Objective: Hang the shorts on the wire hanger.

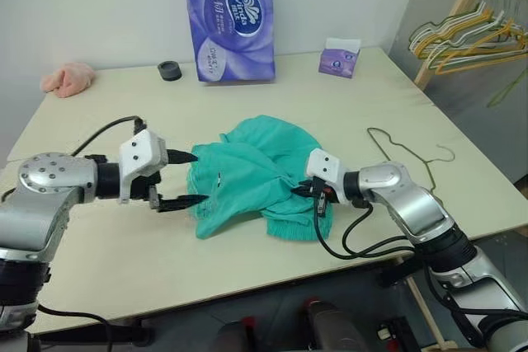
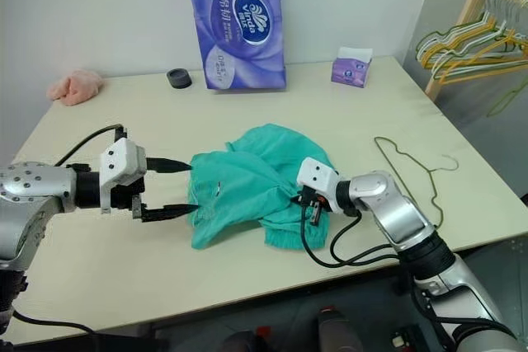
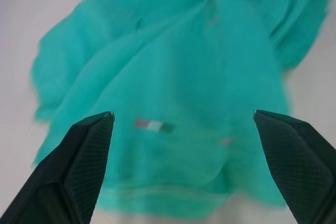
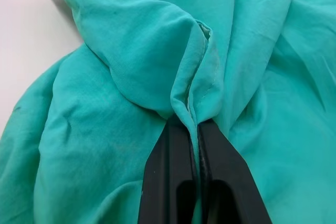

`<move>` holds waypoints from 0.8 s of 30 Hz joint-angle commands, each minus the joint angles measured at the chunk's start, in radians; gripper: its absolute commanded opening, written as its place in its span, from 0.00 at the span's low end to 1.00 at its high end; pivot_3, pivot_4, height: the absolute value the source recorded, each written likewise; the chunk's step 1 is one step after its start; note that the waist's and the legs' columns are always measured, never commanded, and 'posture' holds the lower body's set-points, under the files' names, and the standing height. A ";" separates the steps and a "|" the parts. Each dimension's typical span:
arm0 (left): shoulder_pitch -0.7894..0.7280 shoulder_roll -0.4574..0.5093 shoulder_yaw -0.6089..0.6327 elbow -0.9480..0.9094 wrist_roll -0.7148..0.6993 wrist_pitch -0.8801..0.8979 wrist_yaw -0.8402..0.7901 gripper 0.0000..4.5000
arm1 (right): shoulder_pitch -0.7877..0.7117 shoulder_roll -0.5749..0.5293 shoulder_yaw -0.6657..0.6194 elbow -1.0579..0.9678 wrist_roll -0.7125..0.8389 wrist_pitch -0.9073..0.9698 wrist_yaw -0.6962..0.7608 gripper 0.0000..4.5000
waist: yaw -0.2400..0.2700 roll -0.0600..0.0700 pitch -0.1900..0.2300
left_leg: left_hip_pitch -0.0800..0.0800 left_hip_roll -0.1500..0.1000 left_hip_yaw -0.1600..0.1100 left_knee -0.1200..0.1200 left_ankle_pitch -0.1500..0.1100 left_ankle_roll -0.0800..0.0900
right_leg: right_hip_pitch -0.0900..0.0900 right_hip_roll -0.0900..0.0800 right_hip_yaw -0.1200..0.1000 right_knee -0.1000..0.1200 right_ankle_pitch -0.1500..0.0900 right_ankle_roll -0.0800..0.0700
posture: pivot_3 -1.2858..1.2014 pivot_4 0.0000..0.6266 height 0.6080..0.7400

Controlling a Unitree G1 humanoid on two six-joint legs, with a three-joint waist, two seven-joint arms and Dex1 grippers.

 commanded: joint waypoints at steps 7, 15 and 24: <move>0.119 0.028 -0.130 -0.118 0.130 -0.043 -0.026 1.00 | -0.016 0.009 -0.012 -0.015 -0.022 -0.020 -0.004 0.00 | -0.002 0.002 0.001 | 0.003 0.001 -0.001 0.000 0.000 0.000 | 0.001 0.003 0.000 0.001 -0.001 0.002 | 0.45 0.16 1.00; 0.054 -0.102 -0.250 0.131 0.440 -0.330 0.152 1.00 | -0.009 0.006 -0.014 -0.033 -0.014 -0.014 0.010 0.00 | 0.002 0.001 0.001 | 0.002 0.000 0.000 0.001 0.000 0.000 | 0.001 0.001 0.001 0.001 0.000 0.000 | 0.44 0.16 1.00; -0.005 -0.175 -0.274 0.341 0.577 -0.572 0.233 1.00 | 0.000 -0.008 -0.016 -0.075 -0.002 0.008 0.029 0.00 | -0.005 0.001 0.001 | 0.002 0.000 0.000 0.000 0.000 0.000 | 0.001 0.001 0.001 0.001 0.000 0.000 | 0.43 0.17 1.00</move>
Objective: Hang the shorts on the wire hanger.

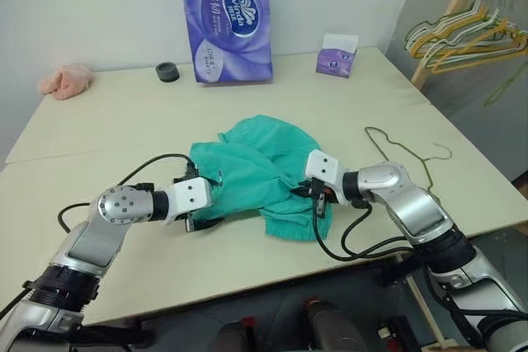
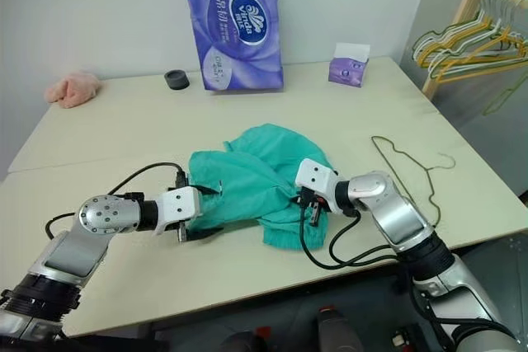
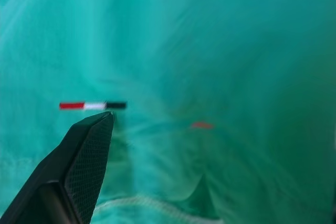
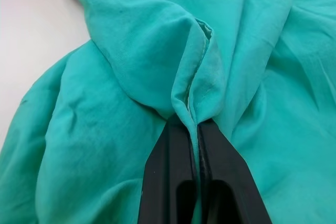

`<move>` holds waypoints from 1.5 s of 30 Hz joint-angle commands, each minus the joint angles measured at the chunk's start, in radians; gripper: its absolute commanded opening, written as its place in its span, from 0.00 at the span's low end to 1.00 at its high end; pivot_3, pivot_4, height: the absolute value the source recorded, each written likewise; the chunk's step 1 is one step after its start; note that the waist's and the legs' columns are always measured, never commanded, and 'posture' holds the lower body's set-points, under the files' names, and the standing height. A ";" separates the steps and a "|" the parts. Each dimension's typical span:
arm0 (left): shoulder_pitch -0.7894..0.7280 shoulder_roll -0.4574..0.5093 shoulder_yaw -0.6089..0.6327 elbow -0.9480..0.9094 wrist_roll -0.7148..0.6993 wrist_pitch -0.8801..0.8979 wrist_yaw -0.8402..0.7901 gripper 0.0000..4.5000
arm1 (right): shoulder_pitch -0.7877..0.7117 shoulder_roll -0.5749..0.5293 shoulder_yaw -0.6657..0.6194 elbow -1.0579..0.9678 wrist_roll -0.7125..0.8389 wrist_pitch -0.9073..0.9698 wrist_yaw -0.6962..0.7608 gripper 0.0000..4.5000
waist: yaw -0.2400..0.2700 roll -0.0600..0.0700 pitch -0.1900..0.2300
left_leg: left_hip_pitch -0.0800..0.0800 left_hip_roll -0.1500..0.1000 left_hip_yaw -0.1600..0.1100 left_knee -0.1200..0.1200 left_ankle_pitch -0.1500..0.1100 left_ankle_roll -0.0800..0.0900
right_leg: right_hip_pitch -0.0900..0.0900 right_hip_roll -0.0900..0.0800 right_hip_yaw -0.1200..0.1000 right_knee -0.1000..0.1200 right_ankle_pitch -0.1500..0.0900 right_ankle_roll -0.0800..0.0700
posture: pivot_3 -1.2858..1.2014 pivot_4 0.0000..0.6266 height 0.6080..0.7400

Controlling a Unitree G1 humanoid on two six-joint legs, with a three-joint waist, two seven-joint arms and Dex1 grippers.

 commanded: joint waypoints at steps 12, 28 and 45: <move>0.016 0.006 0.056 0.000 -0.186 0.057 -0.185 1.00 | 0.004 -0.016 -0.006 -0.100 0.018 0.003 0.034 0.00 | 0.001 0.000 0.000 | 0.000 0.000 0.000 0.000 0.000 0.000 | 0.000 -0.001 -0.001 0.000 0.000 0.000 | 0.44 0.17 1.00; 0.060 0.011 0.155 -0.088 -0.265 0.171 -0.178 0.01 | 0.000 -0.003 0.005 -0.105 0.010 -0.009 0.036 0.00 | 0.002 0.000 0.000 | 0.000 0.000 -0.002 0.000 0.000 0.000 | 0.000 0.000 -0.002 0.000 0.000 0.000 | 0.44 0.16 1.00; -0.084 0.021 0.169 -0.115 -0.303 0.284 -0.191 0.00 | 0.159 -0.210 -0.120 -0.471 0.190 0.047 0.153 0.54 | 0.006 0.000 0.000 | -0.001 0.000 -0.002 0.000 0.000 0.000 | 0.001 0.000 -0.003 -0.001 -0.002 0.003 | 0.44 0.16 1.00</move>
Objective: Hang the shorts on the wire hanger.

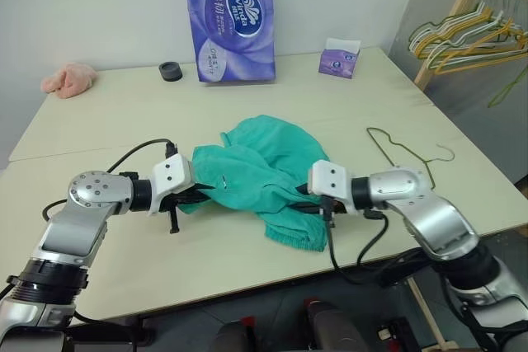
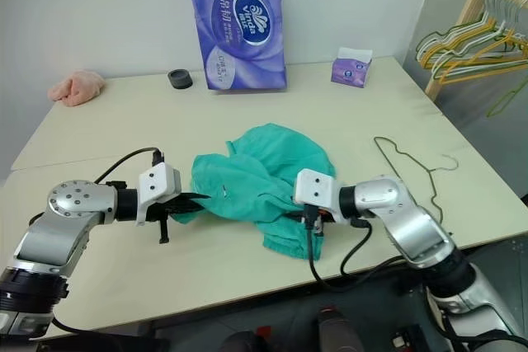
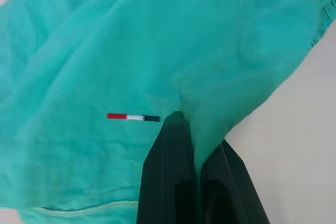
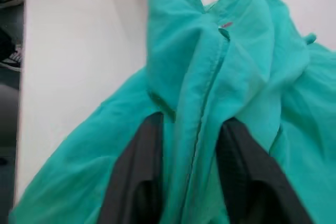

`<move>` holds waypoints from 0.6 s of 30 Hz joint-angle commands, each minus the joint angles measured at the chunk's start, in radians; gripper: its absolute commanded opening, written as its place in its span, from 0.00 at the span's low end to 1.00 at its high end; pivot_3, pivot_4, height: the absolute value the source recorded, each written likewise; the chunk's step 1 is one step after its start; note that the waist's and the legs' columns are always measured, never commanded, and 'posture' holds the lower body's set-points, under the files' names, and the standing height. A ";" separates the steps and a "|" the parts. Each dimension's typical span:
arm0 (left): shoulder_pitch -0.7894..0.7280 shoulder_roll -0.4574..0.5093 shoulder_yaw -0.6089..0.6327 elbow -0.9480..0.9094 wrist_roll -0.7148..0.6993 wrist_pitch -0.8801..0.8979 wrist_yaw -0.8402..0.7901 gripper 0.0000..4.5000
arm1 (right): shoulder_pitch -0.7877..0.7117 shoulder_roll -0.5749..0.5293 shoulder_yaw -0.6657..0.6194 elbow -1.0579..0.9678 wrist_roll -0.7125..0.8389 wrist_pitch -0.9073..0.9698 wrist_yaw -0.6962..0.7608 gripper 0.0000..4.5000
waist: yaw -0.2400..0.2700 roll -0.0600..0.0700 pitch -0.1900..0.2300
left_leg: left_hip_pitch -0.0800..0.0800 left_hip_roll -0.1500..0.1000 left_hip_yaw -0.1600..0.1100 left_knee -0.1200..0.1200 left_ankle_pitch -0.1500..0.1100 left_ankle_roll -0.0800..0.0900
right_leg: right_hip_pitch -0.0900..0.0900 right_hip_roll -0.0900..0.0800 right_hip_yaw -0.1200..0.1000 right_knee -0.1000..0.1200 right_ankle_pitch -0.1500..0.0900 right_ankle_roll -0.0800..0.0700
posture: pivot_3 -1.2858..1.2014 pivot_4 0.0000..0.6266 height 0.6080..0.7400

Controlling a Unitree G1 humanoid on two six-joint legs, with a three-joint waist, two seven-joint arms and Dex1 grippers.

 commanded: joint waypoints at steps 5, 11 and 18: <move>-0.078 0.006 0.028 0.004 -0.026 0.009 -0.012 0.00 | 0.158 -0.095 -0.147 -0.224 0.179 0.171 -0.024 0.92 | -0.004 0.000 0.000 | 0.001 0.000 0.000 0.000 0.000 0.000 | 0.001 0.000 0.000 0.000 -0.001 0.001 | 0.43 0.16 1.00; -0.097 0.005 0.024 0.021 -0.023 -0.004 -0.024 0.00 | 0.278 -0.044 -0.175 -0.272 0.237 0.354 -0.180 0.99 | -0.002 -0.001 0.000 | 0.001 0.001 0.000 0.000 0.000 0.000 | 0.000 0.001 0.001 0.000 -0.001 0.002 | 0.43 0.16 1.00; -0.107 0.016 0.026 0.047 -0.013 -0.032 -0.036 0.00 | 0.359 0.085 -0.245 -0.326 0.361 0.600 -0.336 0.99 | -0.001 -0.001 -0.001 | 0.001 0.000 0.001 0.000 0.000 0.000 | 0.001 0.001 0.001 0.000 -0.001 0.002 | 0.43 0.16 1.00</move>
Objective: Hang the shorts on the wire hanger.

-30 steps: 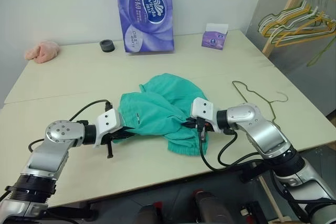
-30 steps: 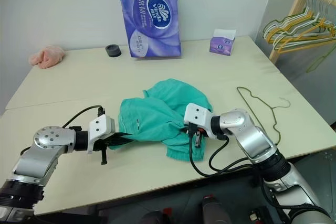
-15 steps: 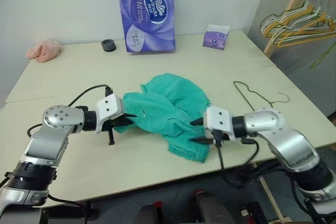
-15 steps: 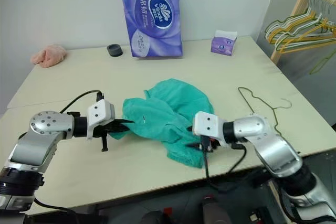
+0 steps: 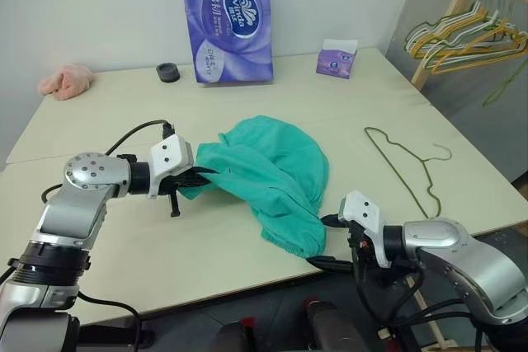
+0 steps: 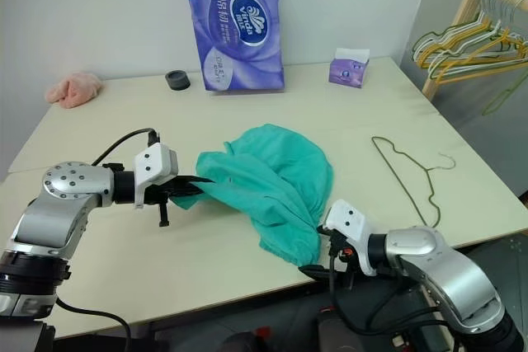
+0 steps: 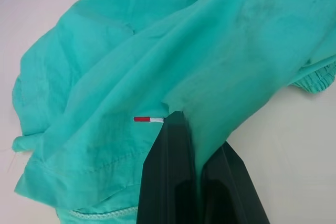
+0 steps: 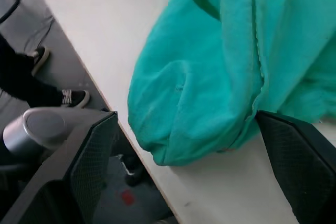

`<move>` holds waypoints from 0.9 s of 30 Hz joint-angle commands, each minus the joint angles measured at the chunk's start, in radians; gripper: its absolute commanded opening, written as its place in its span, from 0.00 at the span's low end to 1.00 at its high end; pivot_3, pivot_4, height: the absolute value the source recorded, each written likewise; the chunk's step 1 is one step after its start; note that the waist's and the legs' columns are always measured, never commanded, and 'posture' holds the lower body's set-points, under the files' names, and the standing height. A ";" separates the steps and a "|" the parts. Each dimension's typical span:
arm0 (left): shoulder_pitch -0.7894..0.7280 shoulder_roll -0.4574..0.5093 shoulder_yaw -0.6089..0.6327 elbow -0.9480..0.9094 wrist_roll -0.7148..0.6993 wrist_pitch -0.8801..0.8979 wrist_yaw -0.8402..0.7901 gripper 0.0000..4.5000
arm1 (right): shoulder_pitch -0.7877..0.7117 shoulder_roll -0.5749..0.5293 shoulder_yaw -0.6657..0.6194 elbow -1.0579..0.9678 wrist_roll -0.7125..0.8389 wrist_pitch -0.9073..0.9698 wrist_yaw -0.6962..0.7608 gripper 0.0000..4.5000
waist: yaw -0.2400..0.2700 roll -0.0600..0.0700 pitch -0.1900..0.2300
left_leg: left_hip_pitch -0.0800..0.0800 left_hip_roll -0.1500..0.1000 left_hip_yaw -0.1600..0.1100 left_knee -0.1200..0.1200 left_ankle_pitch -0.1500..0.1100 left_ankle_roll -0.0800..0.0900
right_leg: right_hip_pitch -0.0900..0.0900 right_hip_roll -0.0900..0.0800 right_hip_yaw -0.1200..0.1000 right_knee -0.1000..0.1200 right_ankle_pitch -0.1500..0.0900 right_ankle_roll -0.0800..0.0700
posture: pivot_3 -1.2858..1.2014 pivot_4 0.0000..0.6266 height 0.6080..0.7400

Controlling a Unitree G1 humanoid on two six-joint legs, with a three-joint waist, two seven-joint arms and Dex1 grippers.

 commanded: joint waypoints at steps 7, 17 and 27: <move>-0.014 0.017 0.027 0.011 0.011 -0.045 -0.012 0.00 | -0.014 0.134 -0.011 -0.032 0.119 0.109 -0.129 0.99 | -0.001 0.000 0.000 | 0.000 0.000 0.000 0.000 0.000 0.000 | 0.000 0.000 0.000 0.000 0.000 0.000 | 0.44 0.15 1.00; -0.008 0.021 0.031 0.016 0.018 -0.059 -0.011 0.00 | -0.065 0.151 0.106 0.093 0.037 0.007 -0.203 0.78 | 0.000 0.000 0.000 | 0.000 0.000 0.000 0.000 0.000 0.000 | 0.000 0.000 0.000 0.000 0.000 0.000 | 0.45 0.15 1.00; 0.057 0.076 0.033 -0.010 -0.012 -0.013 -0.073 0.00 | -0.163 -0.017 0.145 0.162 -0.068 -0.236 -0.077 0.00 | -0.003 0.000 0.000 | 0.000 0.000 0.000 0.000 0.000 0.000 | 0.000 0.001 0.000 0.000 0.000 0.001 | 0.45 0.15 1.00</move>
